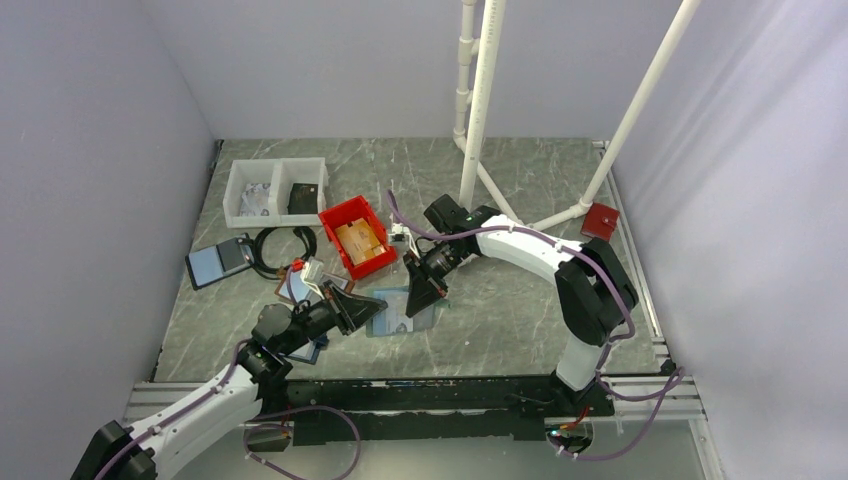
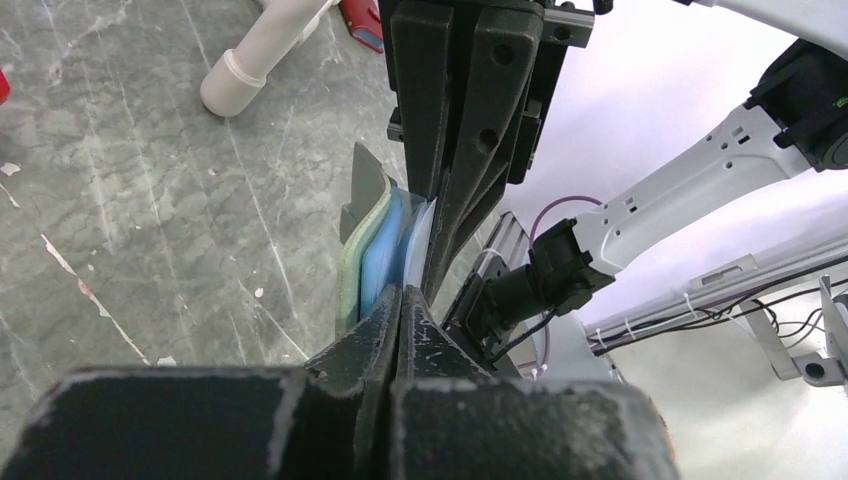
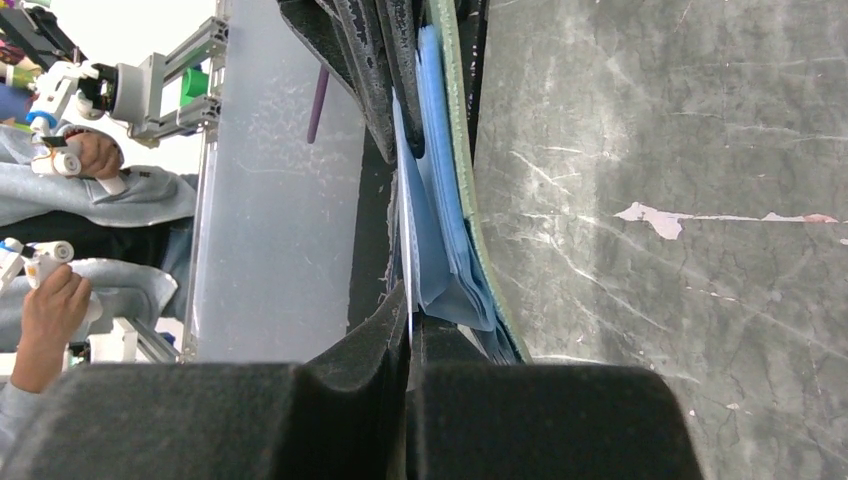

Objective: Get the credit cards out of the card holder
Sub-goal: Remove the credit card from the card holder.

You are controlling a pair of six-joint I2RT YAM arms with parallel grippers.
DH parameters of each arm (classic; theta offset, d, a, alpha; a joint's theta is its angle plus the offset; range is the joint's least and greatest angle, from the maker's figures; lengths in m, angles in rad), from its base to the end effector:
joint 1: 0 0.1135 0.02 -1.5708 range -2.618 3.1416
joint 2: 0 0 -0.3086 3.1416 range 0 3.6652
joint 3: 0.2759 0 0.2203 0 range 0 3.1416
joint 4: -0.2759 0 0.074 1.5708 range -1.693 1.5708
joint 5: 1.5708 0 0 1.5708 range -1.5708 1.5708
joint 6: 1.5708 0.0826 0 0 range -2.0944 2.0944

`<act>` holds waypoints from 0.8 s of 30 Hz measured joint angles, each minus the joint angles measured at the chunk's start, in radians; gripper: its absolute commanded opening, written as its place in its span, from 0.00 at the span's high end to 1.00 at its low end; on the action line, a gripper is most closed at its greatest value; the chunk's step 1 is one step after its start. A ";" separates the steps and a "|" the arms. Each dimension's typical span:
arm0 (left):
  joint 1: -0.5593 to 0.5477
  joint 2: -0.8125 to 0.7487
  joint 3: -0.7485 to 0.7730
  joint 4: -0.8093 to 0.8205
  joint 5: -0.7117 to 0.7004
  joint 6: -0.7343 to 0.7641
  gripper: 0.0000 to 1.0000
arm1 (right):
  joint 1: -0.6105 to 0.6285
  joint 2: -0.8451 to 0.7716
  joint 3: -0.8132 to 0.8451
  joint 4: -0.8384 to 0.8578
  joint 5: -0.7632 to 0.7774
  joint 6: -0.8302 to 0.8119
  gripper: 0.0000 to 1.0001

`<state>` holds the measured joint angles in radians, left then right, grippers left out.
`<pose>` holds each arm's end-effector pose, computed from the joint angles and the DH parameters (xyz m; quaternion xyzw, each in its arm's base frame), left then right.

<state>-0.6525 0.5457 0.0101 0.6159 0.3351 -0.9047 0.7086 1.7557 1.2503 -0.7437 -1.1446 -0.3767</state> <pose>0.0794 -0.0948 0.2293 0.0375 0.6788 -0.5894 0.4364 0.1982 0.2689 0.2641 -0.5028 0.6658 0.5495 0.0445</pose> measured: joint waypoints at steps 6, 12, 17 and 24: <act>0.002 0.012 0.000 -0.001 0.004 0.001 1.00 | 0.000 0.010 0.004 -0.012 0.001 -0.012 1.00; 0.003 0.002 0.000 -0.013 0.007 0.001 1.00 | 0.000 0.019 0.012 -0.026 0.002 -0.036 1.00; 0.003 -0.022 0.000 -0.034 0.008 0.002 1.00 | 0.003 0.022 0.017 -0.038 -0.002 -0.056 1.00; 0.006 -0.050 0.000 -0.063 0.009 0.002 1.00 | 0.006 0.026 0.024 -0.050 -0.007 -0.082 1.00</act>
<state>-0.6464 0.4953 0.0101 0.5529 0.3439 -0.9031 0.7143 1.7813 1.2743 -0.7940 -1.1519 -0.4587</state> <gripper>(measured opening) 0.007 0.010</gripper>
